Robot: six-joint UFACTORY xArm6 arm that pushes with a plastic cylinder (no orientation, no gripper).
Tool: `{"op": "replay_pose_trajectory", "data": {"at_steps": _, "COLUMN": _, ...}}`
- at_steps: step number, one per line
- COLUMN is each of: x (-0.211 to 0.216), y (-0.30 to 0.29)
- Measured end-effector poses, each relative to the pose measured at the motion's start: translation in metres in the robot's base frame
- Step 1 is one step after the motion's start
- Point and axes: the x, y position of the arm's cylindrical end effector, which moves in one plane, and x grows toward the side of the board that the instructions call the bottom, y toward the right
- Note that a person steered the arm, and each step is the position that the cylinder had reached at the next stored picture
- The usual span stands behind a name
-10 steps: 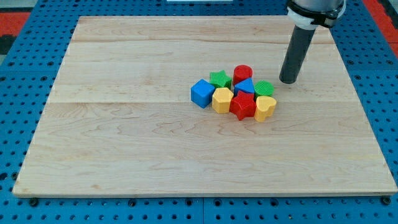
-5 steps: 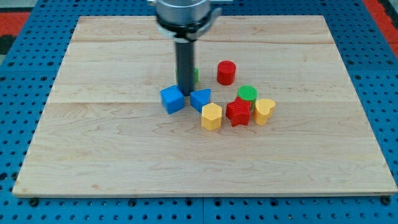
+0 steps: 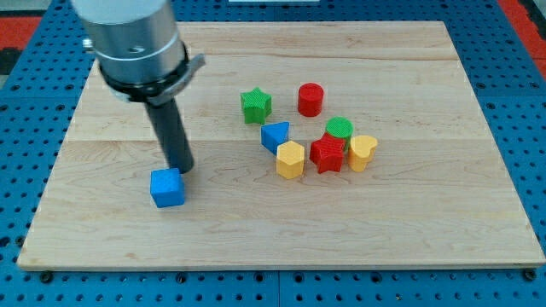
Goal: Separate the blue cube from the group of blocks
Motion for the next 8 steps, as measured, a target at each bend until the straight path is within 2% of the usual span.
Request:
{"op": "replay_pose_trajectory", "data": {"at_steps": 1, "x": 0.007, "y": 0.021}}
{"op": "replay_pose_trajectory", "data": {"at_steps": 2, "x": 0.015, "y": -0.012}}
{"op": "replay_pose_trajectory", "data": {"at_steps": 3, "x": 0.022, "y": -0.08}}
{"op": "replay_pose_trajectory", "data": {"at_steps": 4, "x": 0.025, "y": -0.113}}
{"op": "replay_pose_trajectory", "data": {"at_steps": 6, "x": 0.022, "y": -0.047}}
{"op": "replay_pose_trajectory", "data": {"at_steps": 7, "x": 0.047, "y": -0.024}}
{"op": "replay_pose_trajectory", "data": {"at_steps": 8, "x": 0.059, "y": -0.044}}
